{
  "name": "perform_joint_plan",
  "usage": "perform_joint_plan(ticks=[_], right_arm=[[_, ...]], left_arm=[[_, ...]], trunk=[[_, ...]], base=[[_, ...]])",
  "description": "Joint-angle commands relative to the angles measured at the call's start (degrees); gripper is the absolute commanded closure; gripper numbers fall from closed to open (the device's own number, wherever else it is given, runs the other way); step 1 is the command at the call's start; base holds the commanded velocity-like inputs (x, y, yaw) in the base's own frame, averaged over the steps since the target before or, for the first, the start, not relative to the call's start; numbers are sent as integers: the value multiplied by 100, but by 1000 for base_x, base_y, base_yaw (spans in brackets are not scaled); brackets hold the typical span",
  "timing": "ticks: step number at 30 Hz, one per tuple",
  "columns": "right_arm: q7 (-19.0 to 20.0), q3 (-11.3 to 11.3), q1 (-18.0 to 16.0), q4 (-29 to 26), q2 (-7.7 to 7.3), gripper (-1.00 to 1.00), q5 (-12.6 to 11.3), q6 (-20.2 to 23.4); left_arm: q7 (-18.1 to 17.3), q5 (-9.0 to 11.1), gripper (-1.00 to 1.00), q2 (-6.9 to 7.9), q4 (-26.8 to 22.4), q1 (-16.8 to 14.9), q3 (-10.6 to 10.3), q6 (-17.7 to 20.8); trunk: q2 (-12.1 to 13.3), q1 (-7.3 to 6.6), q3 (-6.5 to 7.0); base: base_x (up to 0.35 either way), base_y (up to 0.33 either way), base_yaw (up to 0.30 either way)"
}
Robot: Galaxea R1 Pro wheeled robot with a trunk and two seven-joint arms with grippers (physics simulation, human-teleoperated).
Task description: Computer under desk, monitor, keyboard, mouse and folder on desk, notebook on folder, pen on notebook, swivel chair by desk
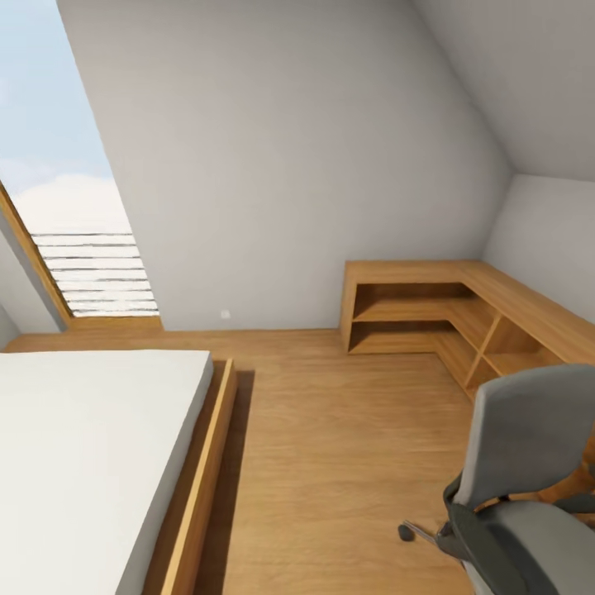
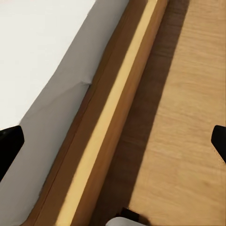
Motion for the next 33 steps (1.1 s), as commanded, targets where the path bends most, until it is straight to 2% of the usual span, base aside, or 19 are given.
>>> perform_joint_plan(ticks=[1,33], right_arm=[[-28,49,-4,4,1,-100,-31,-14],[-28,49,-3,4,-7,-100,-33,-5]], left_arm=[[58,-5,-100,-1,-3,-3,-48,-10],[47,-5,-100,8,-2,-3,-49,-10]], trunk=[[-7,5,-8],[-7,5,-8]], base=[[320,22,0],[321,1,0]])
